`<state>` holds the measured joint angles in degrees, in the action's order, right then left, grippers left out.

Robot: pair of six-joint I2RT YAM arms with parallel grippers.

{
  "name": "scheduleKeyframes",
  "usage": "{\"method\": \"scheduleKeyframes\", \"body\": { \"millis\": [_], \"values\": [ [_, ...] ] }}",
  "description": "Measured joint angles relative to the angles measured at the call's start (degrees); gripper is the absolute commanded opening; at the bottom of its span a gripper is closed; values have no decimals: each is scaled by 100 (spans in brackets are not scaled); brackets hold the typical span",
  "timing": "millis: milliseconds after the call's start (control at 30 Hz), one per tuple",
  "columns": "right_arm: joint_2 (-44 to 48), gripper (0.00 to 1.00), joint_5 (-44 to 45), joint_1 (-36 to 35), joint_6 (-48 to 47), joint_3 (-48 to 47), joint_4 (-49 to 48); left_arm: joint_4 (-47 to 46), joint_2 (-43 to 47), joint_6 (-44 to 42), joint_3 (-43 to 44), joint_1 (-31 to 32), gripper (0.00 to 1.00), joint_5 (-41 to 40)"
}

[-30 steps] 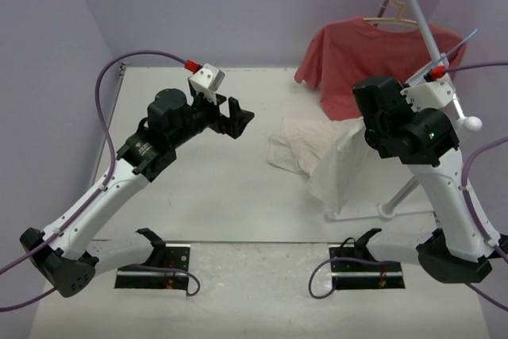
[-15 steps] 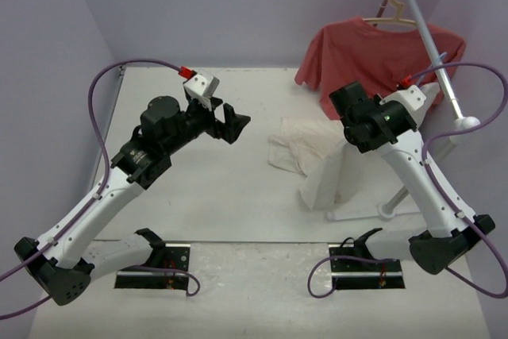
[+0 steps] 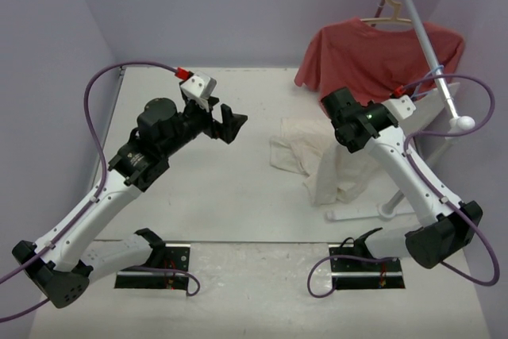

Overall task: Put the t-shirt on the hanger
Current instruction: Place the hanger at the clothesline.

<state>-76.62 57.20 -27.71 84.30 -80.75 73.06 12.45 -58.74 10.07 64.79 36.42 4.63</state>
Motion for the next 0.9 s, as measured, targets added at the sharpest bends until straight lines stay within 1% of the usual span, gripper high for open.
{"method": "scheduleKeyframes", "body": {
  "millis": [67, 167, 300, 567, 767, 900],
  "values": [
    [-107, 8, 44, 16, 56, -7, -198, 2, 0, -38, 0, 0, 100, -71],
    [-334, 0, 90, 36, 252, -132, -369, 4, 10, -84, 0, 0, 100, -166],
    [-692, 0, 123, 62, 511, -429, -486, 4, 68, -131, 0, -2, 100, -257],
    [-1492, 0, -33, 254, 1080, -1337, -427, 4, 228, -214, -21, -2, 100, -346],
    [-2262, 0, -304, 568, 1134, -2419, -312, 0, 237, -237, -60, -2, 100, -463],
    [-2688, 0, -322, 733, 1203, -2809, -211, 2, 240, -239, -85, -2, 100, -493]
  ]
}}
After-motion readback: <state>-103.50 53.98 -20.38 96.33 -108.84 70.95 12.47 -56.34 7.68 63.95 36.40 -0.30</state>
